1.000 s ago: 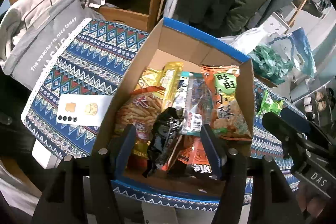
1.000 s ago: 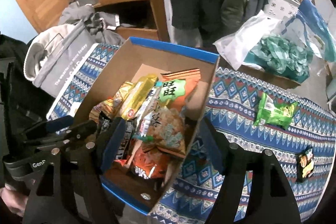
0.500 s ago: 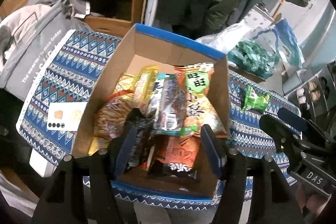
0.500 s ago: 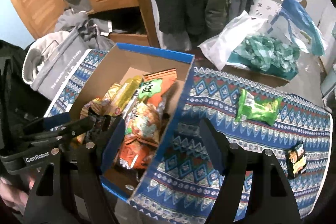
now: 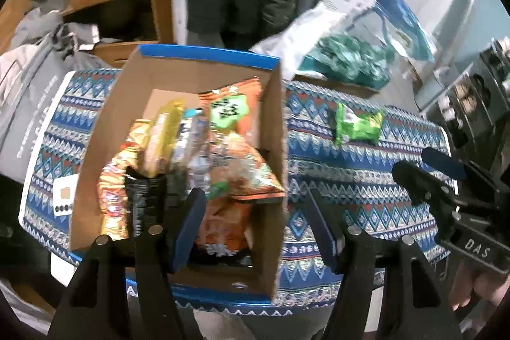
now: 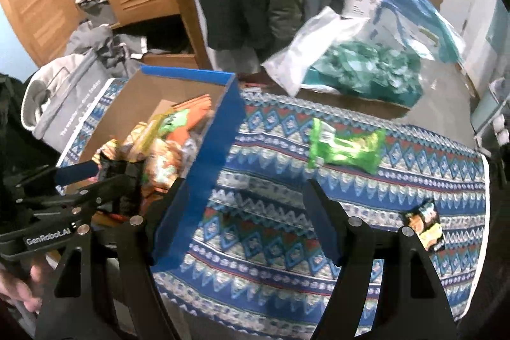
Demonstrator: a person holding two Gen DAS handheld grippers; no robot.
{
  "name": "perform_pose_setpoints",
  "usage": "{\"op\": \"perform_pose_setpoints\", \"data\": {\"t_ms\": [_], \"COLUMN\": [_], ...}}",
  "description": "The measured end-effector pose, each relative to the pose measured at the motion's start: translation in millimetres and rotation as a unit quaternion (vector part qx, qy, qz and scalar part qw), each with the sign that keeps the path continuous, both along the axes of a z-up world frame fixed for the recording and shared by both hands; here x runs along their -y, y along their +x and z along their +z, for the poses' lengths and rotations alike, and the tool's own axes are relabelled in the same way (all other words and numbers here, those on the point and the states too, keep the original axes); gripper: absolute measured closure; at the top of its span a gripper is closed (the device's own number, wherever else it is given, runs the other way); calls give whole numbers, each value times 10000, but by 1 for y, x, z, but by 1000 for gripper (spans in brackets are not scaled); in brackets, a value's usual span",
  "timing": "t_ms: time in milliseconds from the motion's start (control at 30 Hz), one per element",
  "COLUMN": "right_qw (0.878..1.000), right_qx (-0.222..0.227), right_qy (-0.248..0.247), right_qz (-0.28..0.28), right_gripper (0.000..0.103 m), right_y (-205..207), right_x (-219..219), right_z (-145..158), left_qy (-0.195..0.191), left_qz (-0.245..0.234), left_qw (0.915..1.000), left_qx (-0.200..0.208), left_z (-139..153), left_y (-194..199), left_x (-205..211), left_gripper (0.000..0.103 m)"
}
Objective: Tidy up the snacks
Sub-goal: 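Withdraw both grippers from the box toward the green bag and small black bag, then grasp the green nut bag with the left gripper while the right grasps the small black bag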
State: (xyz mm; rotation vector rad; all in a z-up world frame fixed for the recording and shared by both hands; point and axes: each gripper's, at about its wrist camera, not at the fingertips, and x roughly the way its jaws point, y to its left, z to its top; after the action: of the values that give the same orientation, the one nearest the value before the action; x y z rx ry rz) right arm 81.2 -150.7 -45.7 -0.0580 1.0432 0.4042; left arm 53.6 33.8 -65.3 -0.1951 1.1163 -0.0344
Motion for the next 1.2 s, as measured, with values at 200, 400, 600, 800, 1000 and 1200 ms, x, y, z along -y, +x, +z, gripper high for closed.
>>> {"op": "perform_pose_setpoints", "data": {"t_ms": [200,400,600,800,1000,1200], "right_qw": [9996,9983,9962,9926,9890,9855], "right_qx": [-131,-377,-619,-906,-1137,-1357], "right_qy": [-43,-91,-289,-551,-823,-959], "right_qz": [-233,-429,-540,-590,-461,-338], "right_gripper": [30,30,30,30,30,30], "right_y": [2,7,16,29,46,59], "right_x": [39,84,136,185,224,252], "right_z": [-10,-29,-46,-64,-84,-115], "left_qy": [90,230,316,449,734,655], "left_qz": [-391,-859,-1235,-1649,-2122,-2365], "left_qw": [9991,9959,9910,9836,9732,9680], "left_qx": [-146,-185,-415,-570,-493,-520], "left_z": [-2,1,-5,-14,-29,-53], "left_y": [7,18,41,69,105,139], "left_x": [36,74,105,138,175,198], "left_gripper": [36,29,29,29,29,29]}}
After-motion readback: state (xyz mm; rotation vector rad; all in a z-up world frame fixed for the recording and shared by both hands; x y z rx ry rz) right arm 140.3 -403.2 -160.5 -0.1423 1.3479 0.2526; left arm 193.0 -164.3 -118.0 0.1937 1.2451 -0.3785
